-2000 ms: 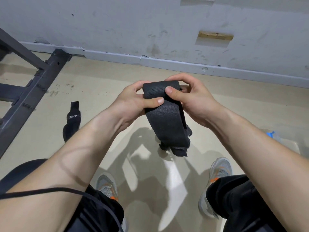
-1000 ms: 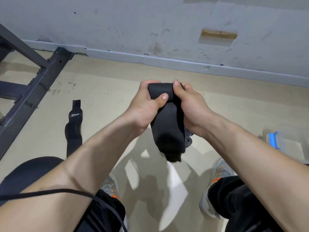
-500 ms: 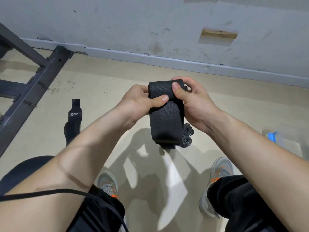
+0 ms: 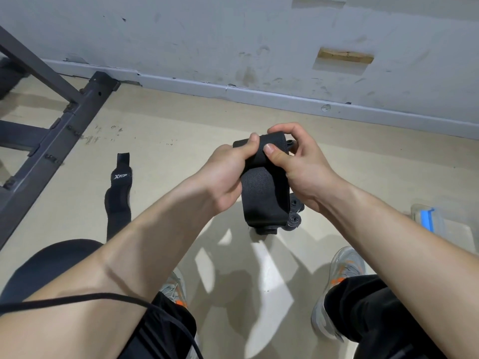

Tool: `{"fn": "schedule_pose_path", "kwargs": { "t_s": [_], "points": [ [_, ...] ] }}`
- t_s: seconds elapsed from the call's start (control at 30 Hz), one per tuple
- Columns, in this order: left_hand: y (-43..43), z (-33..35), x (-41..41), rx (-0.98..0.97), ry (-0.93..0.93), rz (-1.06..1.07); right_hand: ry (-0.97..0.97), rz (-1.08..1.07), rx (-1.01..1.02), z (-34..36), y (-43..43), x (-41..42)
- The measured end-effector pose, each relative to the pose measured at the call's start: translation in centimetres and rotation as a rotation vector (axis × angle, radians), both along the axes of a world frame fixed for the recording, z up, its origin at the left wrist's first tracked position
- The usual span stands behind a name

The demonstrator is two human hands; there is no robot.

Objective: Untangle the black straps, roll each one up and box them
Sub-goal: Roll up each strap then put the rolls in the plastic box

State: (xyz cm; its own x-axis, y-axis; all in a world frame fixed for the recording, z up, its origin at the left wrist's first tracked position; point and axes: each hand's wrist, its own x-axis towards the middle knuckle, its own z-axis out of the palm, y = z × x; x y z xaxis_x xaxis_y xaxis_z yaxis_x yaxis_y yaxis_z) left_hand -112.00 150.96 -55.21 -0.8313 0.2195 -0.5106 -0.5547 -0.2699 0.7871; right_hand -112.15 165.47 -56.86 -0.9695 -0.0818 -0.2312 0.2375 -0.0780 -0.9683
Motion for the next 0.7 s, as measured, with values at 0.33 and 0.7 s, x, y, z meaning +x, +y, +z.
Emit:
{"fn": "schedule_pose_path", "kwargs": {
  "t_s": [0.33, 0.7],
  "points": [
    [-0.1, -1.1, -0.6, -0.083, 0.074, 0.084, -0.156, 0.153, 0.091, -0.3, -0.2, -0.2],
    [-0.9, -0.9, -1.0, -0.233, 0.157, 0.084, -0.155, 0.081, 0.01, 0.3, 0.2, -0.5]
  ]
}}
